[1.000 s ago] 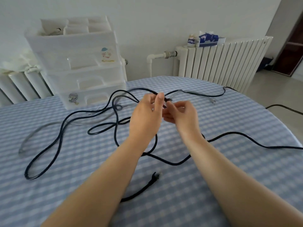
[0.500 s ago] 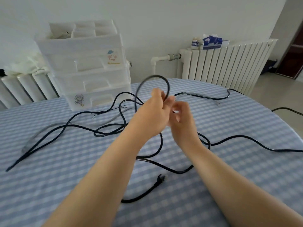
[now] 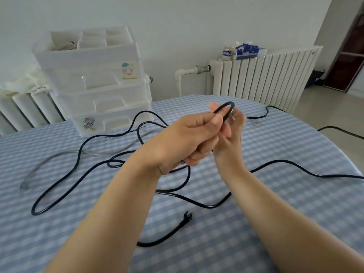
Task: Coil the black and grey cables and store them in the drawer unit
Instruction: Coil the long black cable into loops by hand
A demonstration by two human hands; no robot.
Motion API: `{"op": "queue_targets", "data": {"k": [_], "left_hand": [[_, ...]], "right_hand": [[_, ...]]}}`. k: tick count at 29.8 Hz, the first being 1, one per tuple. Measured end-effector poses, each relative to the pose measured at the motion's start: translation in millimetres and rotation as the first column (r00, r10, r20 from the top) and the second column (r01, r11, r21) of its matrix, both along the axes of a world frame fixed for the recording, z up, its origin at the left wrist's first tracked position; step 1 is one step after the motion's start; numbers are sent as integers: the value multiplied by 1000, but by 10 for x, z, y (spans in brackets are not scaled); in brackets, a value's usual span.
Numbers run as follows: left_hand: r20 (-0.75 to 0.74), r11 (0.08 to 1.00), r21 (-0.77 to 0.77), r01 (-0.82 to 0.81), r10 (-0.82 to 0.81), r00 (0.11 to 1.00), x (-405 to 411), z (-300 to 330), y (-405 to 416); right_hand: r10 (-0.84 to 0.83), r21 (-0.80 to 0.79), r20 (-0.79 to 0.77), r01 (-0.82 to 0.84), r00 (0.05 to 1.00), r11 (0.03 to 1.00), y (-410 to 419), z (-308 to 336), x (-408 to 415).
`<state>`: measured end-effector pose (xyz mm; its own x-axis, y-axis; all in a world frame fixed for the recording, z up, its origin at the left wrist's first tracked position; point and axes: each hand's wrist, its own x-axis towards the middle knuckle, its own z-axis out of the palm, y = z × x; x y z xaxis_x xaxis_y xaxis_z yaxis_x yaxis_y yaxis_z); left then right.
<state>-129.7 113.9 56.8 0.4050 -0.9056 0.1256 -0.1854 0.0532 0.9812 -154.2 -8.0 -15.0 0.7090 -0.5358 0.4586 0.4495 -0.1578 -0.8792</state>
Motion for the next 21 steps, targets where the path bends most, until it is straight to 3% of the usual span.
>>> {"op": "queue_targets", "data": {"k": [2, 5, 8, 11, 13, 15, 17, 21], "left_hand": [[-92, 992, -118, 36, -47, 995, 15, 7, 7], [-305, 930, -340, -142, 34, 952, 121, 45, 20], [-495, 786, -476, -396, 133, 859, 312, 75, 90], [-533, 684, -452, -572, 307, 789, 495, -1, 179], [-381, 642, -386, -662, 542, 748, 540, -86, 186], [-158, 649, -337, -682, 675, 720, 526, -136, 153], [0, 702, -286, -652, 681, 732, 548, -195, 110], [366, 784, -209, -584, 617, 697, 600, -320, 72]], "right_hand": [[17, 77, 1, -17, 1000, 997, -10, 45, 10], [128, 93, -54, -122, 990, 988, 17, 48, 73], [187, -78, -305, -221, 934, 972, 84, -8, 128], [105, -360, -530, -336, 841, 871, 143, -38, 84], [-21, -566, -559, -363, 829, 740, 193, -38, 34], [-92, -682, -549, -382, 831, 624, 245, -12, -18], [-125, -753, -511, -372, 851, 543, 279, 10, -43], [-150, -783, -464, -326, 873, 530, 266, 45, -54]]}}
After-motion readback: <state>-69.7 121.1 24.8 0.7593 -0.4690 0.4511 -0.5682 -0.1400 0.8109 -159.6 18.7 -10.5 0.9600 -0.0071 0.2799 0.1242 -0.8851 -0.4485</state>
